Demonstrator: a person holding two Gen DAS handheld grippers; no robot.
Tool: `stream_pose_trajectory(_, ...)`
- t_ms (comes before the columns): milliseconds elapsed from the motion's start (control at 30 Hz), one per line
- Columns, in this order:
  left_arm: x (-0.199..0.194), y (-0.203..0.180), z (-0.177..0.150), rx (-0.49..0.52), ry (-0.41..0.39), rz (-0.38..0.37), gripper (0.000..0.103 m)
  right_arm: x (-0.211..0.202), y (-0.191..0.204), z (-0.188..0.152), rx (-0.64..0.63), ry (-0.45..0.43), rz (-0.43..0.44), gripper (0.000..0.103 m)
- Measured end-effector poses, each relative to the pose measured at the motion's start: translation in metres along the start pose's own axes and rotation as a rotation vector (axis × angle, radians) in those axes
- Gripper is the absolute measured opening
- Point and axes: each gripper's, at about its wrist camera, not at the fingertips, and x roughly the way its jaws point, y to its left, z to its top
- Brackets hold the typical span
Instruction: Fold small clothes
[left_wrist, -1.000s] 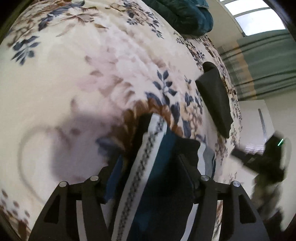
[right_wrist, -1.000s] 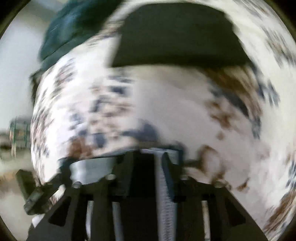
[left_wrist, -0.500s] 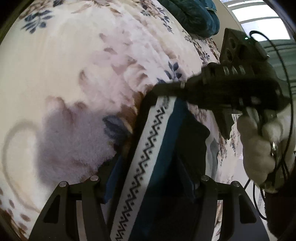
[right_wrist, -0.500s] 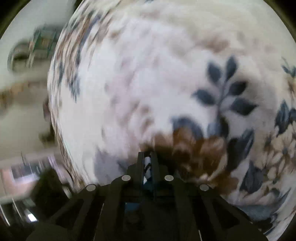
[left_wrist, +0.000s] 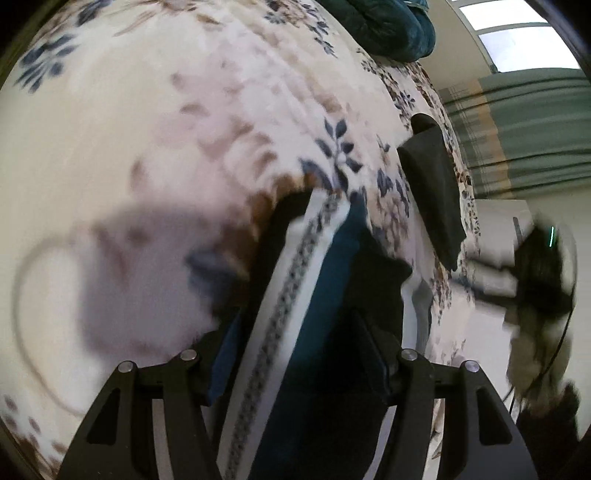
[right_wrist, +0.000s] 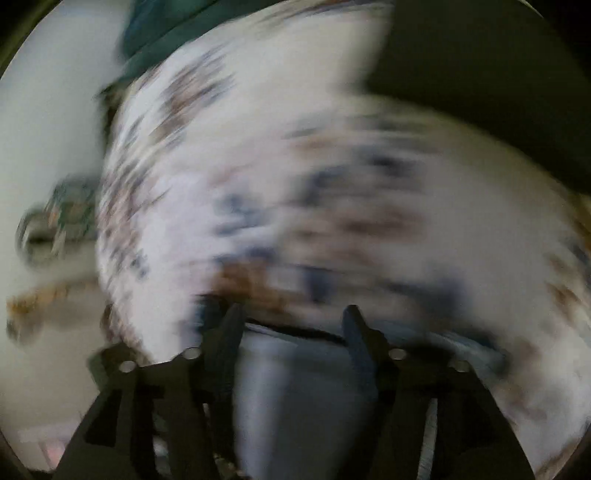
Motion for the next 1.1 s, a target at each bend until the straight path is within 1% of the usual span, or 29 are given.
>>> stream_pose_trajectory(33,0.002,-0.001,0.005,0.002,-0.006,-0.001,0.058,-0.010,-0.028,-0.009,0.052,-0.009,-0.019,0.072)
stream_pose_trajectory(67,0.005,-0.004,0.011,0.004,-0.013,0.001,0.058,-0.017,-0.058,-0.019,0.107,-0.007,-0.031,0.074)
stream_pose_trajectory(100,0.010,-0.006,0.020,0.004,-0.016,-0.008,0.058,-0.019,-0.088,-0.031,0.162,0.002,-0.038,0.074)
stream_pose_trajectory(133,0.017,-0.007,0.029,-0.002,-0.018,-0.015,0.057,-0.019,-0.110,-0.039,0.198,0.010,-0.039,0.074)
stream_pose_trajectory(167,0.023,-0.006,0.035,-0.009,-0.016,-0.014,0.053,-0.015,-0.127,-0.047,0.227,0.011,-0.019,0.074)
stream_pose_trajectory(200,0.027,-0.006,0.040,-0.019,-0.018,-0.026,0.045,-0.006,-0.145,-0.056,0.264,0.021,0.037,0.074)
stream_pose_trajectory(233,0.032,-0.007,0.045,-0.027,-0.020,-0.025,0.020,0.001,-0.151,-0.060,0.283,0.030,0.071,0.074)
stream_pose_trajectory(267,0.033,-0.007,0.046,-0.025,-0.014,-0.011,0.016,0.011,-0.157,-0.064,0.302,0.045,0.113,0.074)
stream_pose_trajectory(300,0.034,-0.009,0.047,-0.024,-0.018,-0.015,0.014,0.024,-0.161,-0.068,0.318,0.056,0.160,0.074)
stream_pose_trajectory(333,0.032,-0.009,0.046,-0.023,-0.024,-0.010,0.012,0.033,-0.159,-0.071,0.319,0.058,0.179,0.073)
stream_pose_trajectory(367,0.030,-0.007,0.045,-0.033,-0.029,-0.005,0.012,0.038,-0.156,-0.073,0.312,0.046,0.197,0.055)
stream_pose_trajectory(400,0.028,-0.005,0.044,-0.050,-0.035,-0.008,0.012,0.040,-0.151,-0.076,0.296,0.019,0.203,0.039)
stream_pose_trajectory(433,0.024,-0.002,0.043,-0.065,-0.042,-0.014,0.012,0.037,-0.147,-0.077,0.278,-0.017,0.180,0.009)
stream_pose_trajectory(467,0.022,0.000,0.043,-0.076,-0.044,-0.016,0.012,0.033,-0.145,-0.078,0.277,-0.056,0.168,0.010)
stream_pose_trajectory(533,0.022,0.005,0.044,-0.102,-0.042,-0.024,0.012,0.016,-0.145,-0.081,0.283,-0.163,0.161,0.009)
stream_pose_trajectory(567,0.024,0.006,0.043,-0.103,-0.039,-0.019,0.012,0.010,-0.146,-0.081,0.296,-0.191,0.160,0.009)
stream_pose_trajectory(600,0.026,0.006,0.044,-0.097,-0.033,-0.015,0.012,0.009,-0.150,-0.079,0.303,-0.197,0.178,0.009)
stream_pose_trajectory(633,0.027,0.005,0.045,-0.095,-0.024,-0.016,0.013,0.012,-0.152,-0.076,0.293,-0.173,0.178,0.009)
stream_pose_trajectory(700,0.026,0.005,0.047,-0.096,0.008,-0.016,0.021,0.023,-0.151,-0.073,0.256,-0.106,0.137,0.012)
stream_pose_trajectory(733,0.023,0.005,0.047,-0.093,0.016,-0.019,0.036,0.026,-0.153,-0.072,0.251,-0.072,0.145,0.023)
stream_pose_trajectory(767,0.018,0.005,0.045,-0.090,0.023,-0.045,0.051,0.029,-0.155,-0.072,0.257,-0.034,0.160,0.042)
stream_pose_trajectory(800,0.013,0.008,0.041,-0.085,0.028,-0.097,0.058,0.028,-0.162,-0.076,0.269,-0.005,0.195,0.054)
stream_pose_trajectory(833,0.009,0.010,0.037,-0.082,0.038,-0.131,0.066,0.028,-0.168,-0.080,0.276,0.007,0.236,0.072)
stream_pose_trajectory(867,0.007,0.014,0.030,-0.077,0.056,-0.154,0.066,0.029,-0.174,-0.087,0.277,0.021,0.286,0.076)
stream_pose_trajectory(900,0.006,0.020,0.020,-0.073,0.091,-0.189,0.066,0.034,-0.181,-0.095,0.277,0.059,0.344,0.076)
stream_pose_trajectory(967,0.009,0.028,0.003,-0.075,0.138,-0.212,0.066,0.052,-0.185,-0.111,0.293,0.145,0.419,0.076)
stream_pose_trajectory(1000,0.012,0.030,-0.006,-0.080,0.159,-0.237,0.066,0.066,-0.185,-0.121,0.285,0.193,0.463,0.076)
stream_pose_trajectory(1033,0.013,0.029,-0.011,-0.077,0.168,-0.253,0.066,0.072,-0.183,-0.125,0.280,0.212,0.488,0.076)
stream_pose_trajectory(1100,0.019,0.020,-0.017,-0.053,0.171,-0.267,0.066,0.089,-0.171,-0.134,0.260,0.244,0.570,0.076)
